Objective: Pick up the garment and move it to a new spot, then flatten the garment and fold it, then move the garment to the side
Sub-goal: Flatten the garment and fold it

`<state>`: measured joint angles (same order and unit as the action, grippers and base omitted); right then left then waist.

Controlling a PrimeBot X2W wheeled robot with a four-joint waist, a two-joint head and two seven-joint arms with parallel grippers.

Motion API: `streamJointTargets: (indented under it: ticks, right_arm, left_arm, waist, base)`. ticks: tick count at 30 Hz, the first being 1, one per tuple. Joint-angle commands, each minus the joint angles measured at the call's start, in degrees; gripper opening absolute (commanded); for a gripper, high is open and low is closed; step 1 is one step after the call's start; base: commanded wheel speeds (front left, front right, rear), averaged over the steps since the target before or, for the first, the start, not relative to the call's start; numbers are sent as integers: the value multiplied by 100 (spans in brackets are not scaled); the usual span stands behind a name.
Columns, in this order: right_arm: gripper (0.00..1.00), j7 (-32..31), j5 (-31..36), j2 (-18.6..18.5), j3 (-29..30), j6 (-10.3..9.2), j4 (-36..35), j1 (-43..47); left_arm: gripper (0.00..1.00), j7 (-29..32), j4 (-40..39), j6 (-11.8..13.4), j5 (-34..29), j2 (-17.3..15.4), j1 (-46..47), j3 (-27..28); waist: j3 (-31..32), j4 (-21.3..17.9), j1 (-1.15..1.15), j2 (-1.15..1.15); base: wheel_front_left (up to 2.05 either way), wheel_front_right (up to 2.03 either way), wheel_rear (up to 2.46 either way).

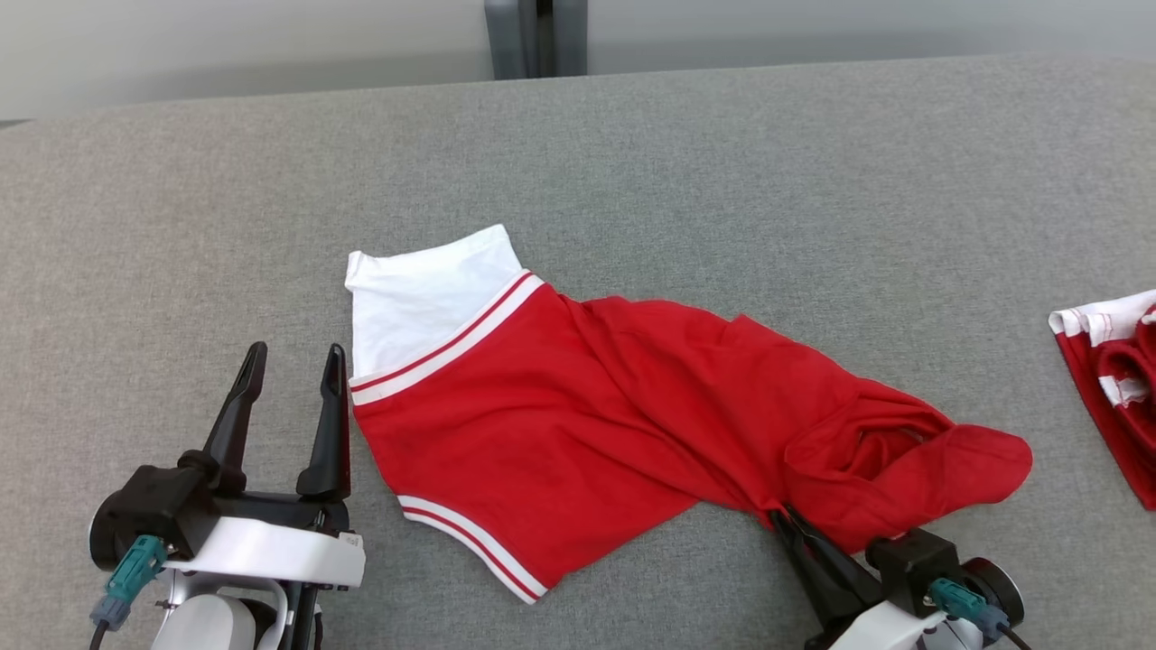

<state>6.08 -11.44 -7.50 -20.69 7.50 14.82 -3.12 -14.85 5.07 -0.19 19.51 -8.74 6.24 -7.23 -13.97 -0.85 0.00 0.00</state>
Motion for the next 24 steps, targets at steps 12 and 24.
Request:
streamJointTargets:
  ticks: [12,24]
  right_arm:
    - [100,-24,-1121,372,1155,-2,-1375,51]
    - [100,-271,-398,237,2484,-2,-1220,-733]
  left_arm:
    - [100,43,-3,94,8,-129,-220,25]
    - [100,195,-295,400,-206,-301,-396,55]
  waist:
    - [370,-18,0,0]
    - [763,72,0,0]
  base:
    - [0,0,0]
    - [0,0,0]
